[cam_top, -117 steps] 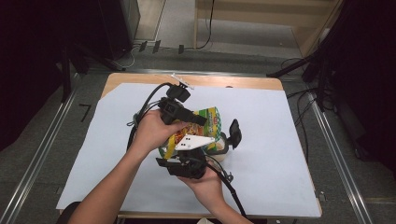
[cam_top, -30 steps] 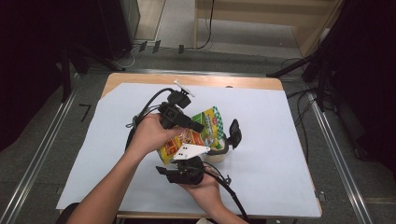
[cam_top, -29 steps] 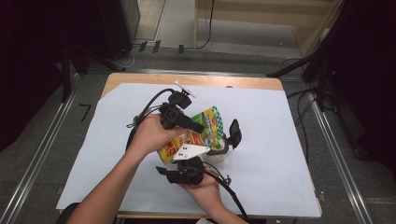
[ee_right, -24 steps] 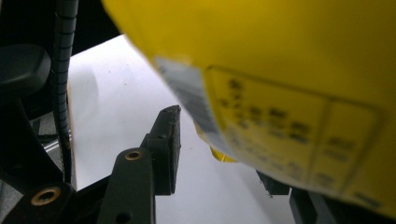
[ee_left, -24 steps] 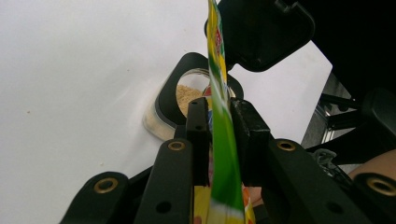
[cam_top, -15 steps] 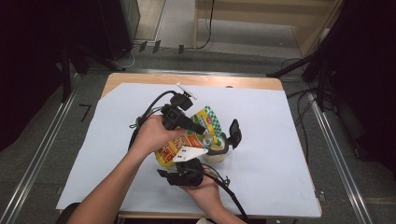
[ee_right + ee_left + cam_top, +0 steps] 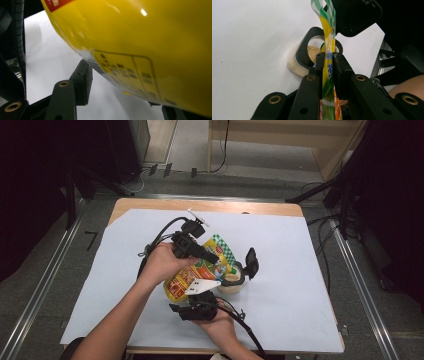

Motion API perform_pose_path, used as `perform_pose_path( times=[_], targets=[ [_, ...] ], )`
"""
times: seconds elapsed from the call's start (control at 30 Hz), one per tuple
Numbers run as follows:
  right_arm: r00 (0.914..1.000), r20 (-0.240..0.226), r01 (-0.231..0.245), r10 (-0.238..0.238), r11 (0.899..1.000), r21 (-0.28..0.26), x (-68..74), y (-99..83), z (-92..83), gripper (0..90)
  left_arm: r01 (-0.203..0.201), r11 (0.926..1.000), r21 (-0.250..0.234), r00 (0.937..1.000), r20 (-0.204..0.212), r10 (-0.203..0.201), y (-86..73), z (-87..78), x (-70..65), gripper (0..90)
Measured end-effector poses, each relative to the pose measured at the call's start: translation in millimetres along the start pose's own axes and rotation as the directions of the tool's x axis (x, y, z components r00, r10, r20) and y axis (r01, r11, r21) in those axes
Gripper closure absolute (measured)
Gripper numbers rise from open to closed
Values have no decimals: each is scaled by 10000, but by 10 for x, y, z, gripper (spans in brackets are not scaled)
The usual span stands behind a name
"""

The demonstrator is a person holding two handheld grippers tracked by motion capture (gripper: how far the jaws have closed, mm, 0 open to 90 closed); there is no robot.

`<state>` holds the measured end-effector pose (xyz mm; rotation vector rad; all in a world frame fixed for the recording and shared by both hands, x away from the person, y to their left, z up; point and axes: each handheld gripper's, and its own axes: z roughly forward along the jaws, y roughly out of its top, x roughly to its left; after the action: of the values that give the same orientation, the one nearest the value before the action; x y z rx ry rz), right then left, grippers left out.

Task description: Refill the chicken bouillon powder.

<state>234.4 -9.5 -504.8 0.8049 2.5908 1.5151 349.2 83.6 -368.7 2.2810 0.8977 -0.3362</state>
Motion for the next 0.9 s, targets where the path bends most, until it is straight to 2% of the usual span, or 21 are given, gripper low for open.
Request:
perform_pose_path(
  times=[0.17, 0.27, 0.4, 0.5, 0.6, 0.9],
  targets=[
    [10000, 18, 45, -45, 10000, 58, 2, -9, 5, 490, 59, 9999, -93, 9986, 532, -54, -14, -58, 71, 871],
    [10000, -14, -26, 26, 10000, 39, -10, -13, 5, 486, -132, 9998, -172, 9984, 549, 142, -27, -113, 84, 898],
    [9999, 94, -119, 120, 9999, -85, -31, -7, -13, 461, -236, 9993, -293, 9959, 868, 261, -38, -200, 103, 900],
    [9994, 178, -279, 282, 9994, -211, -67, 8, -51, 456, -308, 9981, -529, 9915, 1250, 372, -54, -294, 120, 900],
    [9990, 420, -137, 152, 9992, -369, -96, 23, -86, 443, -317, 9969, -723, 9878, 1496, 423, -67, -373, 136, 900],
    [9981, 602, -106, 152, 9970, -768, -119, 50, -151, 421, 32, 9896, -1441, 9861, 1647, 208, -143, -677, 251, 900]
  ],
)
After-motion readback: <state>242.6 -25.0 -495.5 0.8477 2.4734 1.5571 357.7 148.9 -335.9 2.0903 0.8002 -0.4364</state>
